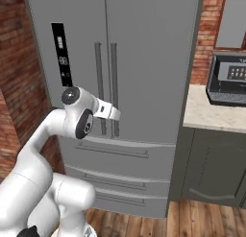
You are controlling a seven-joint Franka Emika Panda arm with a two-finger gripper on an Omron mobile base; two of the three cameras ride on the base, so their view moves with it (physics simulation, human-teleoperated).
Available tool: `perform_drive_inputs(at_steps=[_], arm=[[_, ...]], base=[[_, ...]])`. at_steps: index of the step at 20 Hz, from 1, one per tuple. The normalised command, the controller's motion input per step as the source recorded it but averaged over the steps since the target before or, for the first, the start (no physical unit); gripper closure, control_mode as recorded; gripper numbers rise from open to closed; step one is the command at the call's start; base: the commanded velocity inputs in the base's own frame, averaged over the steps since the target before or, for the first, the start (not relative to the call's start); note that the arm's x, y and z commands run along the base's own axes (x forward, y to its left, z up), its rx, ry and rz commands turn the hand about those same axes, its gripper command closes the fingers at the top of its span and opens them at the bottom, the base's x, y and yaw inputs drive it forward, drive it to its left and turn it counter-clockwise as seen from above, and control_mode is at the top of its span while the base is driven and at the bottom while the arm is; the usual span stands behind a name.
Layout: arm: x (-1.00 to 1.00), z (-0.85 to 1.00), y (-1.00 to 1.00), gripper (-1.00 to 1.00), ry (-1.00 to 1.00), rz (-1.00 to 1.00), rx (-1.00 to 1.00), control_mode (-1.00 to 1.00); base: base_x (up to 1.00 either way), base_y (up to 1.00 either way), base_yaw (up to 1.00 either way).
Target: Place one of the steaks on the plate and the other in the bowl. Then place the bowl in the fridge.
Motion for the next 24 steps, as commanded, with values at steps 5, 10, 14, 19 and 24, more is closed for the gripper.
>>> perform_drive_inputs(at_steps=[5, 10, 14, 19, 24], arm=[[0.17, 0.38, -0.37, -1.0, 0.05, 0.0, 0.34, -1.0], [0.41, 0.02, 0.0, -1.0, -0.03, 0.0, 0.07, -1.0], [0.3, -0.01, 0.11, -1.0, -0.31, 0.0, 0.0, -1.0], [0.23, -0.07, 0.17, -1.0, -0.45, 0.0, 0.0, -1.0], [0.32, -0.05, 0.1, -1.0, -0.21, -0.01, 0.0, -1.0]], base=[[0.0, 0.0, 0.0], [0.0, 0.0, 0.0], [0.0, 0.0, 0.0], [0.0, 0.0, 0.0], [0.0, 0.0, 0.0]])
